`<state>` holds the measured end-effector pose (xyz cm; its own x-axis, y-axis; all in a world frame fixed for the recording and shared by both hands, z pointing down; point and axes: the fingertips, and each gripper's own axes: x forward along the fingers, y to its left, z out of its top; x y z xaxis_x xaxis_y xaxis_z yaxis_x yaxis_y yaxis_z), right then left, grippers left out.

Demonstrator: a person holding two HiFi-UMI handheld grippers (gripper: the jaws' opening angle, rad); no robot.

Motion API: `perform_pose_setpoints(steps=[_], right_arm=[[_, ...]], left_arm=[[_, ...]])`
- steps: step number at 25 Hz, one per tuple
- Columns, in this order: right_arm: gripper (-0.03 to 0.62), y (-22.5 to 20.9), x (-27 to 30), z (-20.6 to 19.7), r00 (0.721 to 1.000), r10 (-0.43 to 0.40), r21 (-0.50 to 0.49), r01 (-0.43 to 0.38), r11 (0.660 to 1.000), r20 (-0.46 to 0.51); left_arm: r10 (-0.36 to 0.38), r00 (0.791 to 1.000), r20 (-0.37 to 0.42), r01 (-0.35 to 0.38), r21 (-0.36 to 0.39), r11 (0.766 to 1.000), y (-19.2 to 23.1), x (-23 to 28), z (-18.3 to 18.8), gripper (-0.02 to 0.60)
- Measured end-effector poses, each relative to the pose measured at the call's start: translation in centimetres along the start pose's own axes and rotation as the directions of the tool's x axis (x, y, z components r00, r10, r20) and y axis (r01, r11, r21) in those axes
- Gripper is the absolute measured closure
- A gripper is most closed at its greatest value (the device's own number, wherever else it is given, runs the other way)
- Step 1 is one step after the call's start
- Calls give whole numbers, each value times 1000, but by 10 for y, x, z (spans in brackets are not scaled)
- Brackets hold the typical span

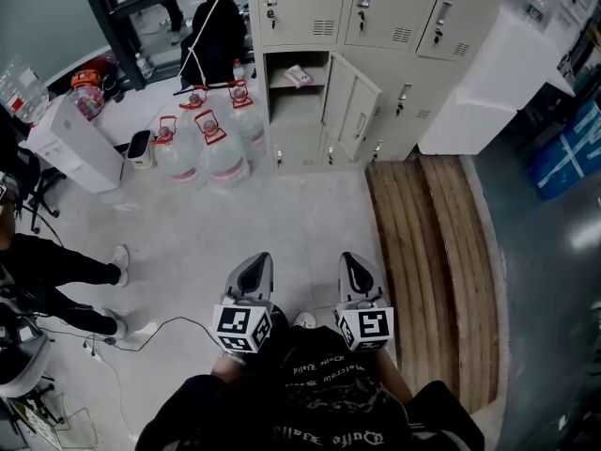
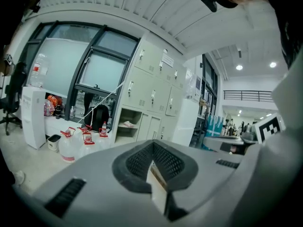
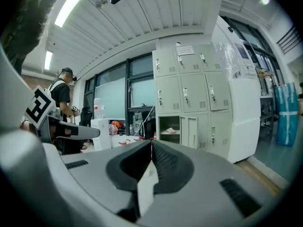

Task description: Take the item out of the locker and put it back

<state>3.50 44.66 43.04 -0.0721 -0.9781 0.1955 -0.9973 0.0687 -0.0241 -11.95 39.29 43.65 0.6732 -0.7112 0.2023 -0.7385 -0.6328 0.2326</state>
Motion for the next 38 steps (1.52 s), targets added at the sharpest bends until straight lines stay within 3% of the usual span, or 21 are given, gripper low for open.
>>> perform_pose_setpoints(steps=[7, 17, 30, 38], right_arm=[[589, -11, 12, 2, 1000, 19, -16, -19, 1000, -20], [589, -19, 70, 1, 997, 6, -5, -6, 1000, -79], [589, -34, 191, 18, 993, -100, 40, 103, 994, -64], [589, -22, 242, 21, 987, -138, 68, 144, 987, -87]], left_arm=[[-2, 1000, -30, 3, 15, 1000, -3, 24, -2, 575], [-25, 999, -48, 26, 19, 999, 35, 81, 12, 575], [-103, 992, -70, 108, 68, 992, 111, 184, 54, 575], [-143, 986, -91, 151, 79, 985, 151, 219, 68, 575]])
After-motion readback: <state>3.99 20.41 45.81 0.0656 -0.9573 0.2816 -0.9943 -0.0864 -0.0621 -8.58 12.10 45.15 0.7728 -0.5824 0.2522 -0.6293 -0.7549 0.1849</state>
